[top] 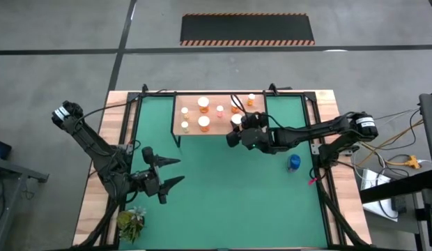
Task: Pick and place medicine bottles onto shelf by color
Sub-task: Put the big orange pill bottle on the shelf, then move the small orange pill bottle to the middle of the shelf
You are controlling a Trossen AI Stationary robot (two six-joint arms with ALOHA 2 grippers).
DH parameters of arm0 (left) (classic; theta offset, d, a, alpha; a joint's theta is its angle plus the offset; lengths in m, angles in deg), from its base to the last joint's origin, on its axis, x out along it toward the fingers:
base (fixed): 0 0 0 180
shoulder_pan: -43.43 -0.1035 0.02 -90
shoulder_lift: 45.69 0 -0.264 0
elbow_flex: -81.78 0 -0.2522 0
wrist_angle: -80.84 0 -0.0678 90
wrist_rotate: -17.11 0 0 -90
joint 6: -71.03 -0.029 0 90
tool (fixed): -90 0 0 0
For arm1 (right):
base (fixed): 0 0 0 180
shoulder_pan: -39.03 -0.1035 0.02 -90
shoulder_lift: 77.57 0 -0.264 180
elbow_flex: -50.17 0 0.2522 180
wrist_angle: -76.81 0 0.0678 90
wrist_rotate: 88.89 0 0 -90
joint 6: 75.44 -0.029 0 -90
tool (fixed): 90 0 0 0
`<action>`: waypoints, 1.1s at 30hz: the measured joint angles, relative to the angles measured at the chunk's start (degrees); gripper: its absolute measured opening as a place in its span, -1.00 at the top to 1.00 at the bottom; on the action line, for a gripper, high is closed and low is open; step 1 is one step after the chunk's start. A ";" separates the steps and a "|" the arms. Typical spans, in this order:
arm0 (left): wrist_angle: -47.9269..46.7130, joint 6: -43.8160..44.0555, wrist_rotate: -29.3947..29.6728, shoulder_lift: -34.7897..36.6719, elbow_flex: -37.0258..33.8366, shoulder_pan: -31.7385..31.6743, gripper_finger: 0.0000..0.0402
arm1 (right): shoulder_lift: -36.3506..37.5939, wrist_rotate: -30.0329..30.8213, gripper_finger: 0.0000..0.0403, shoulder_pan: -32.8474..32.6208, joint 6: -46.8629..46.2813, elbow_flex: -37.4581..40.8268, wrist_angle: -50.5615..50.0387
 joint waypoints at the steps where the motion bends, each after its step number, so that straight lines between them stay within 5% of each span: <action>1: -0.01 0.00 0.00 0.00 0.00 0.00 -0.34 | 0.00 0.00 0.07 0.00 0.53 0.00 -0.01; 16: -0.01 0.02 0.00 0.00 0.00 0.00 -0.34 | 0.00 -0.02 0.06 0.00 3.72 0.00 -0.01; 33: -0.03 0.18 -0.02 0.00 0.00 0.01 -0.34 | 3.09 -0.12 -0.23 -0.02 4.83 0.04 -0.10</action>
